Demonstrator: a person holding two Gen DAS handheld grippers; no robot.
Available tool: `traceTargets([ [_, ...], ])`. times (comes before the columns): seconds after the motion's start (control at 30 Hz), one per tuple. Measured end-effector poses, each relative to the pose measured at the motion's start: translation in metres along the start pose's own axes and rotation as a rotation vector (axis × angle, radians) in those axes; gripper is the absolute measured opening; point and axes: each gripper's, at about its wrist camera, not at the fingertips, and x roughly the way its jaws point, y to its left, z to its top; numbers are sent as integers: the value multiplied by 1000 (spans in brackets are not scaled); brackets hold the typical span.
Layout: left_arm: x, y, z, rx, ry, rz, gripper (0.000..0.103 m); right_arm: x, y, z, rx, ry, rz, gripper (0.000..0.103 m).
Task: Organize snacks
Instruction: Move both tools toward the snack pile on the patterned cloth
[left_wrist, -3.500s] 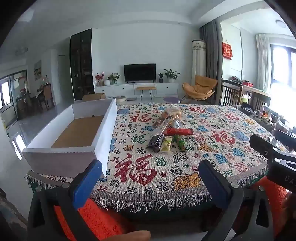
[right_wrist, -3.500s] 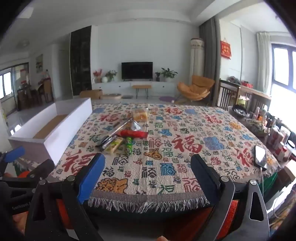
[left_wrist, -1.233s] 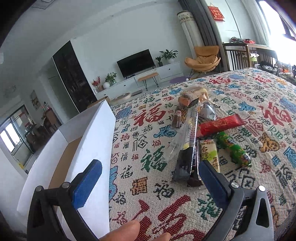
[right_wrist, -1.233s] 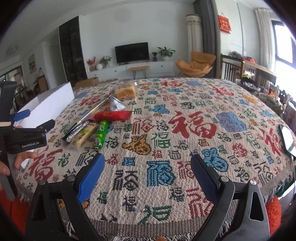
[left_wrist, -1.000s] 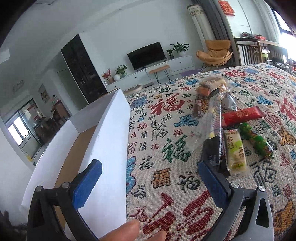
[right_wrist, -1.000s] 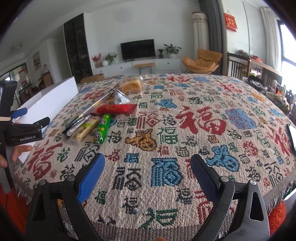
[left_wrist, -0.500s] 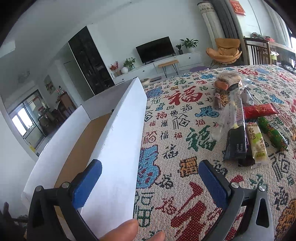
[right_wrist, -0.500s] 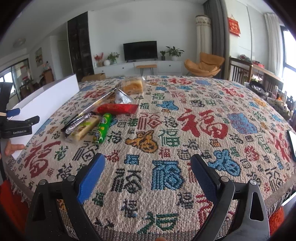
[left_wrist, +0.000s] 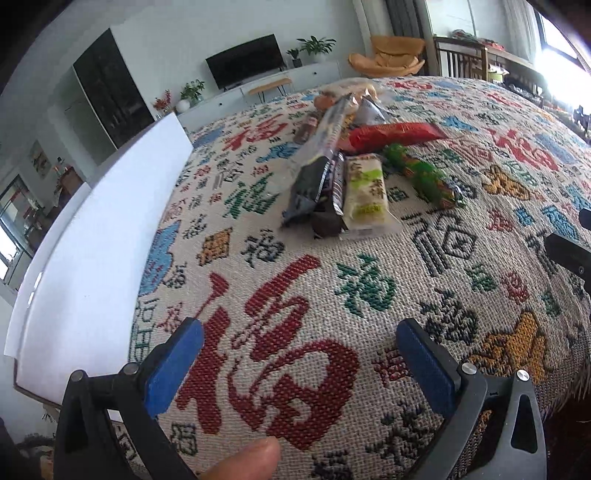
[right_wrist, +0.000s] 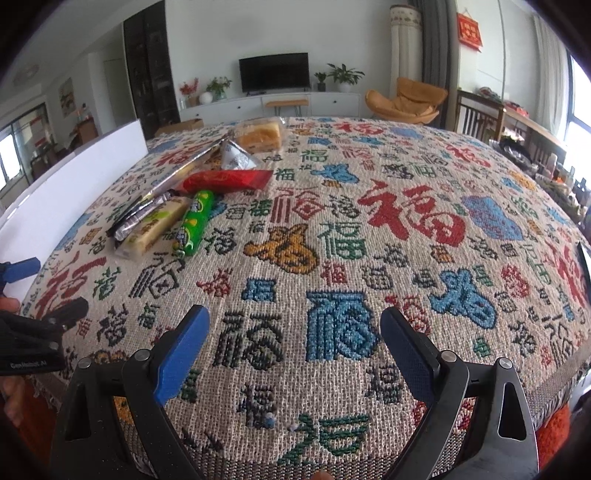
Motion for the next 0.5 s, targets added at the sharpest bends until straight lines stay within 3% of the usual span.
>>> traceTargets([
  [0.3,23,23,8,-164,114,-192,103,16,19,1,-61,157,-21,96],
  [0.5,22,23,7,-173,146,-179,103,24,20,10,-37,253,-15,97],
])
